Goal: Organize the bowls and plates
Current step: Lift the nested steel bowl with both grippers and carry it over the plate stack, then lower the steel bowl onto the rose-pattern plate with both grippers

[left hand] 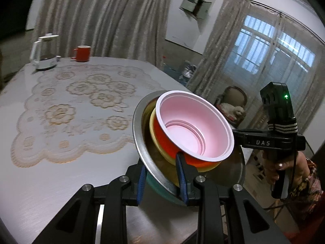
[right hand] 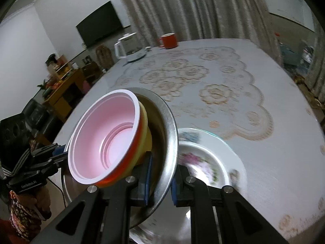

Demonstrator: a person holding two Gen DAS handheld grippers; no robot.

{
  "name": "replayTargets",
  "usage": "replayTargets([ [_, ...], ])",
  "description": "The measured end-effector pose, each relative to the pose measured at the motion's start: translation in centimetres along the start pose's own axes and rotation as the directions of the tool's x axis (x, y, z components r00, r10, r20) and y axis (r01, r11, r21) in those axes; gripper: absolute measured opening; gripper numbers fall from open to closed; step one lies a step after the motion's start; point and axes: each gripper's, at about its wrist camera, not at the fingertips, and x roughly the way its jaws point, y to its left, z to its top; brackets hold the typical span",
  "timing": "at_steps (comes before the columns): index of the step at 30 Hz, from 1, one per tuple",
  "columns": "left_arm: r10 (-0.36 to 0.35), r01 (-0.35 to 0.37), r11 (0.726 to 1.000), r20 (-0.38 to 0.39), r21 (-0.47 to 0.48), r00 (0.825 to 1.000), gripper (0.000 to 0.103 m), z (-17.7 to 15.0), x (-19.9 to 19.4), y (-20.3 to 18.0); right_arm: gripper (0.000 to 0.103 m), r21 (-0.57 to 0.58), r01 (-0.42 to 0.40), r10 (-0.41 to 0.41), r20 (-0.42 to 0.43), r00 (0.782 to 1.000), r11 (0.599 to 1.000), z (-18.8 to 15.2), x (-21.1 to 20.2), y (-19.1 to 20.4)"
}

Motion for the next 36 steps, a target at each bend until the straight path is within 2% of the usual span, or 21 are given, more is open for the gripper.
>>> replayTargets([
  [7,-0.047,0.048,0.999,-0.051,0.023,0.998,0.028,0.0,3.1,-2.4,0.014,0.088,0.043,-0.044,0.012,0.999,0.995,-1.8,-2.1,-3.5],
  [14,-0.050,0.052,0.998,-0.097,0.025,0.994,0.028,-0.3,4.7,-3.1,0.014,0.160,0.051,-0.052,0.003,0.999,0.986,-3.4,-2.0,-5.3],
  [36,-0.013,0.012,1.000,-0.140,-0.005,0.990,0.028,-1.5,6.6,-2.4,0.017,0.201,0.093,-0.091,-0.016,0.996,0.975,-4.4,-0.2,-6.1],
])
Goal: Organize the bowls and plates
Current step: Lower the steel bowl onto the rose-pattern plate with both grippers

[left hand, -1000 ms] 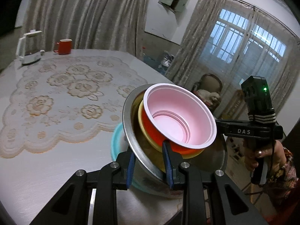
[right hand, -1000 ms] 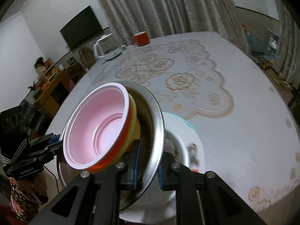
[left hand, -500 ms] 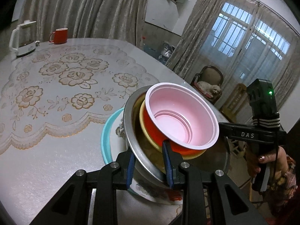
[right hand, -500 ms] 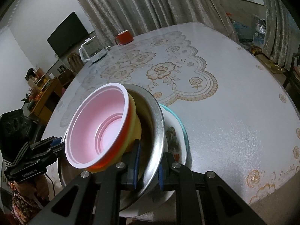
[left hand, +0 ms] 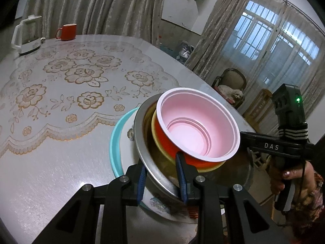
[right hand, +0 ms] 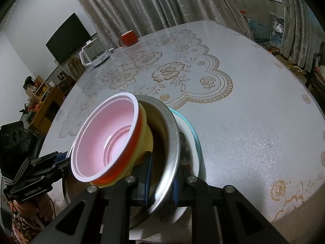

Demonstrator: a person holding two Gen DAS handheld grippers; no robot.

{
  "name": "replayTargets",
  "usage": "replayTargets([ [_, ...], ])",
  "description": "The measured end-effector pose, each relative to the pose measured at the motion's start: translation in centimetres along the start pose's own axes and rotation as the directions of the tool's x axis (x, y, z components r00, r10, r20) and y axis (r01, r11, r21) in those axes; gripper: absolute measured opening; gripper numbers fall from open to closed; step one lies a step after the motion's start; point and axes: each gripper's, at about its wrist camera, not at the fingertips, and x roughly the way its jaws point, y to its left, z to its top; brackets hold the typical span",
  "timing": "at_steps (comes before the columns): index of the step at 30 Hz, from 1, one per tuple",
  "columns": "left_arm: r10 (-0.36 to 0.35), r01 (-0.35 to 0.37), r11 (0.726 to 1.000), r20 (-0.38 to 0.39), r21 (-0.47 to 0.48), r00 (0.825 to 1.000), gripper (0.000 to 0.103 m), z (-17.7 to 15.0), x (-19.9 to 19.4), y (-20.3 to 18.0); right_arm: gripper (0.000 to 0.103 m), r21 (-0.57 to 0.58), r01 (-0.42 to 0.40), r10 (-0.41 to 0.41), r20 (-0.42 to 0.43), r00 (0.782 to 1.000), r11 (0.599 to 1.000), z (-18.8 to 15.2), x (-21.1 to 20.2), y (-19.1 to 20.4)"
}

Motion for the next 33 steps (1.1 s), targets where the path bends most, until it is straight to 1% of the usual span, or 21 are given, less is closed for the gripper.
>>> replayTargets([
  [6,0.007,-0.007,1.000,0.004,-0.007,1.000,0.027,-0.1,-0.1,-0.1,0.017,-0.012,0.022,-0.022,0.005,1.000,1.000,-0.2,-0.1,0.3],
  [7,0.009,-0.009,1.000,0.005,-0.007,1.000,0.027,-0.2,-0.2,-0.1,0.019,-0.018,0.033,-0.033,0.006,0.999,0.999,-0.2,-0.1,0.4],
  [8,0.013,-0.013,1.000,0.007,-0.005,1.000,0.027,-0.1,-0.2,-0.1,0.024,-0.025,0.049,-0.049,0.006,0.999,0.998,-0.2,-0.1,0.5],
  [9,0.018,-0.018,1.000,0.009,0.000,1.000,0.027,-0.1,-0.3,-0.2,0.025,-0.030,0.067,-0.067,0.004,0.998,0.997,-0.2,0.0,0.6],
  [11,0.034,-0.034,0.999,0.014,0.009,0.999,0.027,-0.1,-0.4,-0.3,0.026,-0.023,0.066,-0.066,0.013,0.998,0.998,-0.2,-0.1,0.3],
  [14,0.035,-0.035,0.999,0.018,-0.005,0.999,0.027,-0.2,-0.6,-0.1,0.026,-0.006,0.056,-0.055,0.026,0.998,0.998,-0.2,-0.8,-0.1],
  [17,0.029,-0.028,0.999,0.025,-0.022,0.999,0.027,-0.3,-1.0,0.1,0.026,-0.015,0.061,-0.061,0.028,0.998,0.998,-0.4,-1.4,-0.1],
  [23,0.029,-0.027,0.999,0.037,-0.043,0.999,0.027,-0.8,-1.7,0.0,0.026,-0.009,0.039,-0.039,0.025,0.999,0.999,-1.1,-2.0,0.0],
  [26,0.031,-0.028,0.998,0.050,-0.051,0.998,0.027,-1.1,-2.1,-0.1,0.019,-0.011,0.030,-0.030,0.025,0.999,0.999,-1.5,-1.9,0.2],
  [30,0.041,-0.038,0.998,0.051,-0.045,0.998,0.027,-1.3,-2.0,-0.4,0.018,0.000,0.023,-0.023,0.039,0.999,1.000,-1.7,-1.8,0.2],
  [33,0.068,-0.066,0.997,0.054,-0.035,0.996,0.027,-1.4,-2.1,-1.0,0.018,0.002,0.032,-0.032,0.049,0.998,0.999,-1.8,-1.6,0.3],
])
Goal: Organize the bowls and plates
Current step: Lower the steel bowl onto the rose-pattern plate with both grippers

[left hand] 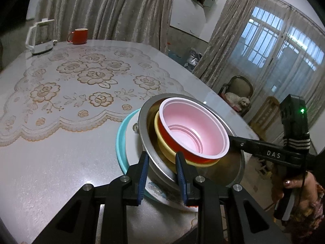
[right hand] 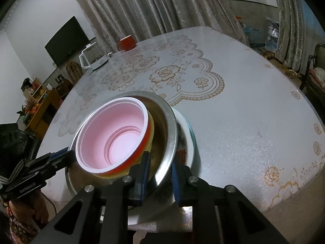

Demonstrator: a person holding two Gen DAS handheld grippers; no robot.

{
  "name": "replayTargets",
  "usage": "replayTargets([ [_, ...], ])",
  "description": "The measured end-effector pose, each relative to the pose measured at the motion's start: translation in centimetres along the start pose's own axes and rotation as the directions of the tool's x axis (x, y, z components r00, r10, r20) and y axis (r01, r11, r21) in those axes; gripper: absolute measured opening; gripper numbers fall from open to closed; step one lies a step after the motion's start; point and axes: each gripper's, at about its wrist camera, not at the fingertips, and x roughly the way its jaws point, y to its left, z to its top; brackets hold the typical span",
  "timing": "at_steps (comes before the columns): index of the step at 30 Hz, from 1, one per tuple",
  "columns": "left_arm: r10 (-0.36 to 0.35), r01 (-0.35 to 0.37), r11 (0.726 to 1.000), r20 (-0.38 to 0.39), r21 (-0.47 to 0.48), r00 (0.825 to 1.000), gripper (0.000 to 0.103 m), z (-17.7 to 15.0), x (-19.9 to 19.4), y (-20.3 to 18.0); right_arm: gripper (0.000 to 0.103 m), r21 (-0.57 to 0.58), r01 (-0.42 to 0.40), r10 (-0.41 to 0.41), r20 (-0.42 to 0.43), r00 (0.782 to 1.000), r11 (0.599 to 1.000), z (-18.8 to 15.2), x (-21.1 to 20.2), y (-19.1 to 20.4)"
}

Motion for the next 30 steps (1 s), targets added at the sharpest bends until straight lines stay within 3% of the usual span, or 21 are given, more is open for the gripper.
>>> replayTargets([
  [6,0.009,-0.008,0.999,0.026,-0.035,1.000,0.027,-0.6,-0.9,0.1,0.020,0.018,-0.027,0.026,0.014,1.000,0.999,-0.3,-0.2,-0.1],
  [8,0.019,-0.017,0.999,0.042,-0.033,0.999,0.027,-0.8,-1.5,0.0,0.026,0.036,-0.039,0.038,0.036,0.999,0.999,-0.7,-0.9,-0.5],
  [14,0.049,-0.045,0.998,0.082,-0.044,0.995,0.027,-1.7,-3.1,0.2,0.028,0.054,-0.043,0.038,0.086,0.996,0.998,-2.0,-3.4,-1.2],
  [21,0.068,-0.065,0.997,0.063,-0.043,0.996,0.029,-4.1,-4.0,0.1,0.028,0.055,-0.031,0.029,0.044,0.999,0.998,-4.2,-4.3,-1.5],
  [26,0.025,-0.025,0.999,0.002,-0.023,1.000,0.028,-6.0,-2.7,-0.5,0.029,0.100,-0.098,0.101,-0.022,0.995,0.990,-6.0,-2.5,-1.6],
  [28,0.005,-0.005,1.000,0.002,-0.013,1.000,0.028,-6.2,-2.3,-1.0,0.028,0.140,-0.170,0.174,-0.011,0.985,0.975,-6.3,-2.1,-1.9],
  [30,-0.009,0.009,1.000,0.005,0.008,1.000,0.028,-6.2,-2.2,-1.6,0.028,0.139,-0.188,0.193,-0.017,0.981,0.972,-6.2,-1.5,-1.6],
])
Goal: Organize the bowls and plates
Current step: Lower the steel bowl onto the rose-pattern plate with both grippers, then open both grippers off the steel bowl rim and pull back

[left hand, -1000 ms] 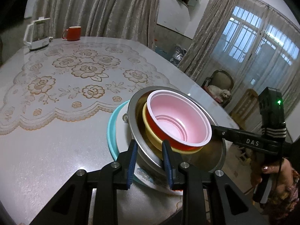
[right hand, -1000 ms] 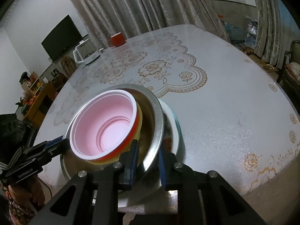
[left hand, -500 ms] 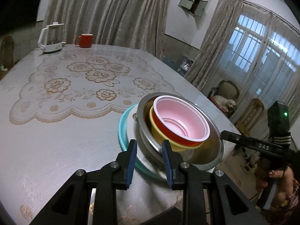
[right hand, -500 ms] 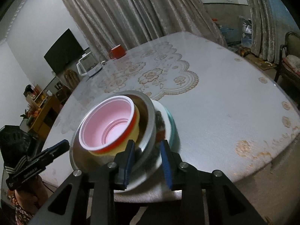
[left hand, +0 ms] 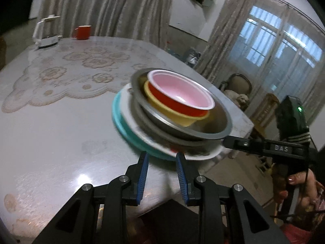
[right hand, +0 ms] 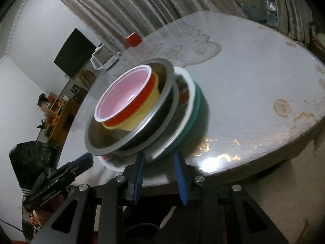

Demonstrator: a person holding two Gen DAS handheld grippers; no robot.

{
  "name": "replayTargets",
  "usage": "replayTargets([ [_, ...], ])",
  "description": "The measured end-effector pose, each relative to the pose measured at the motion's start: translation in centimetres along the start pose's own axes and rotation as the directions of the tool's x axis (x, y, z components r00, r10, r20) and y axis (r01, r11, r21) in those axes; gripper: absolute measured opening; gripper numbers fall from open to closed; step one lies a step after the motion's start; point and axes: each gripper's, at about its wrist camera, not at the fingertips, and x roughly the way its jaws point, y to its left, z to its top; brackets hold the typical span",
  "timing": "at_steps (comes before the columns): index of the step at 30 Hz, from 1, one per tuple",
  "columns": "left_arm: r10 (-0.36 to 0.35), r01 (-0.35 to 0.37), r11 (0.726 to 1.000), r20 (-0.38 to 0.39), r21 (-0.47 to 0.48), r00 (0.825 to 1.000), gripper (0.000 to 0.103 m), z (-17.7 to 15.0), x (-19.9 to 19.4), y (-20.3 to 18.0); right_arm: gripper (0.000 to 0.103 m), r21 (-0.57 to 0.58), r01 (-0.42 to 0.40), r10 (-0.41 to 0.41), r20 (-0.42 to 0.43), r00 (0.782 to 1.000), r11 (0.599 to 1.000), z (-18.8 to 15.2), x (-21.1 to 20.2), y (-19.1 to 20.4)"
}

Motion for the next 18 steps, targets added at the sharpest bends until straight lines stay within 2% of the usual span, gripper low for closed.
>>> replayTargets([
  [3,0.012,-0.012,0.999,-0.020,0.039,1.000,0.029,-0.1,0.8,-0.8,0.021,0.002,-0.036,0.036,-0.012,0.999,0.999,0.0,0.4,0.3],
  [9,-0.023,0.024,0.998,-0.013,0.059,1.000,0.024,-0.2,1.1,-1.2,0.021,-0.003,-0.022,0.022,0.007,1.000,1.000,0.4,1.5,0.6],
  [18,0.014,-0.013,0.998,-0.008,0.068,1.000,0.024,1.6,2.6,-0.8,0.021,-0.036,0.020,-0.019,0.018,1.000,0.999,2.8,3.0,0.9],
])
